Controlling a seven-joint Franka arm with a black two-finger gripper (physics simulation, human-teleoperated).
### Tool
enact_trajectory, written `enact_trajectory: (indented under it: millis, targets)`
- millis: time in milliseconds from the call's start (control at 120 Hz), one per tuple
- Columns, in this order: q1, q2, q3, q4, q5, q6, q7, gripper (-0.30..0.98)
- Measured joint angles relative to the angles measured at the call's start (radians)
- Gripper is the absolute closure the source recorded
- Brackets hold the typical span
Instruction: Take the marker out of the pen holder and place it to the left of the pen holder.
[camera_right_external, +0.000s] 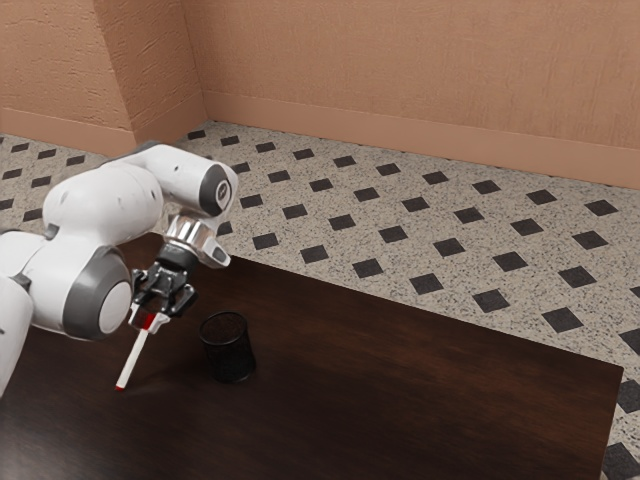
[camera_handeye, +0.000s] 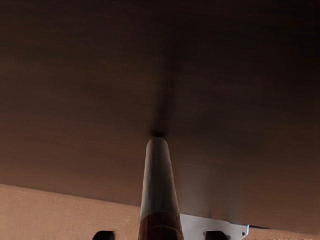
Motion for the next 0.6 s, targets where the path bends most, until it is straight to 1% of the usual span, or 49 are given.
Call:
enact_trajectory:
  millis: [108,183,233,267,283,300,375,408,433,467,500,600]
  targets:
    - [0.0,0.001,0.0,0.0,-0.004,-0.002,-0.002,0.29]
    - [0.0,-0.01,0.0,-0.003,-0.006,-0.002,-0.003,0.2]
    - [0.0,-0.058,-0.006,-0.019,-0.01,-0.001,-0.004,0.16]
    - [0.0,-0.136,-0.02,-0.072,-0.012,0.012,-0.005,0.14]
    - [0.0,-0.2,-0.031,-0.125,-0.013,0.026,-0.005,0.13]
    - [0.0,-0.272,-0.04,-0.187,-0.013,0.045,-0.006,0.12]
    - [0.001,-0.684,-0.066,-0.531,-0.009,0.186,-0.007,0.08]
    - [0.002,-0.834,-0.087,-0.638,0.005,0.259,-0.007,0.07]
    - [0.002,-0.919,-0.101,-0.692,0.016,0.313,-0.005,0.06]
    - [0.0,-0.995,-0.113,-0.732,0.018,0.38,0.002,0.05]
    - [-0.004,-1.044,-0.12,-0.745,0.015,0.438,0.009,0.05]
    - [-0.01,-1.101,-0.13,-0.714,0.01,0.562,0.025,0.03]
